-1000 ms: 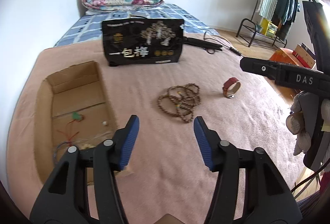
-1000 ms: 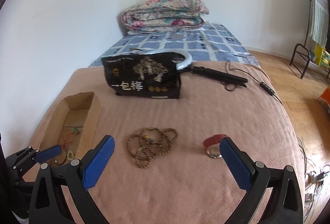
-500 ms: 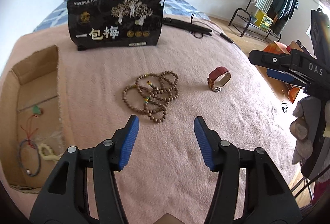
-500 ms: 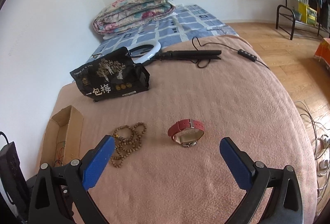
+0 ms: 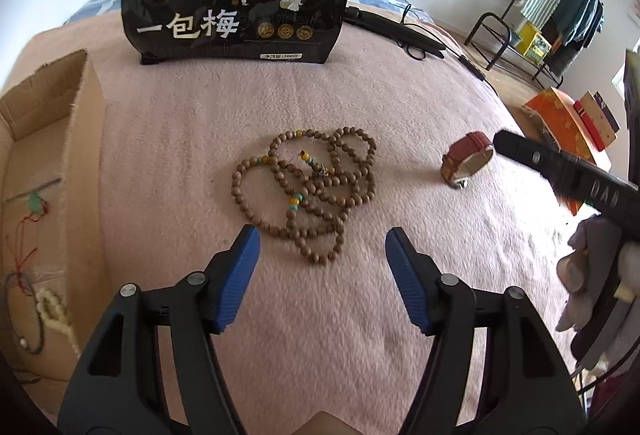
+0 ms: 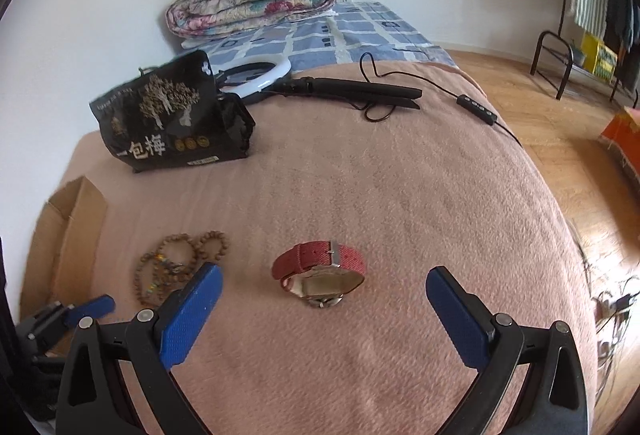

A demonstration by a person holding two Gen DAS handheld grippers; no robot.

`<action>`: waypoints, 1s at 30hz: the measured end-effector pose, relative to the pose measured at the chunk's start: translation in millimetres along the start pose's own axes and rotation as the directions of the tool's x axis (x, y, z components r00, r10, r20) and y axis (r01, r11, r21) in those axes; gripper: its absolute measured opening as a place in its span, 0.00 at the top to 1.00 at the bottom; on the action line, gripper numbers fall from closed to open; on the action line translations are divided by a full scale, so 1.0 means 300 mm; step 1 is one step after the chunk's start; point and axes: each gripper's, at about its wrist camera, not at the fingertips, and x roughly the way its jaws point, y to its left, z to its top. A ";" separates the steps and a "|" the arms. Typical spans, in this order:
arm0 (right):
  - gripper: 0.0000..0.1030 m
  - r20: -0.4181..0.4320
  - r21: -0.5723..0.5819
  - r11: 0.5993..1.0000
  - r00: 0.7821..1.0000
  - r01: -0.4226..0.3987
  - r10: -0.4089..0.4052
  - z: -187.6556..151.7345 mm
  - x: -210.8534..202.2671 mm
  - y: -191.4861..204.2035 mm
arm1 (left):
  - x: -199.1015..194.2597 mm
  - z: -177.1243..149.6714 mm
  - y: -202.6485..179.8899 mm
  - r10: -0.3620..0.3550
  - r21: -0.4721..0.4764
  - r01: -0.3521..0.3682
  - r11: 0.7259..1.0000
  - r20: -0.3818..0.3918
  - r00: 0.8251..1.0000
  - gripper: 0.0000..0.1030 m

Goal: Organize jewelry
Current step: 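Move the left tool to the wooden bead necklace while the right tool approaches the red watch, then grasp the bead necklace with the left tool while the right tool grasps the red watch strap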

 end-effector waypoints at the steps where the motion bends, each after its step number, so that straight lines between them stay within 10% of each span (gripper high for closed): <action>1: 0.00 -0.001 -0.023 1.000 1.000 0.010 -0.010 -0.002 0.012 0.004 | 0.013 0.007 -0.002 -0.002 0.003 0.002 1.000 -0.006 1.000 0.35; 25: 0.00 -0.078 -0.182 0.981 0.994 0.061 -0.076 -0.006 0.256 0.061 | 0.213 0.071 -0.009 0.118 0.093 -0.116 0.989 -0.012 0.993 0.22; 30: 0.02 -0.072 -0.199 0.975 0.991 0.095 -0.111 0.000 0.274 0.065 | 0.211 0.072 -0.006 0.134 0.103 -0.134 0.986 0.007 0.991 0.48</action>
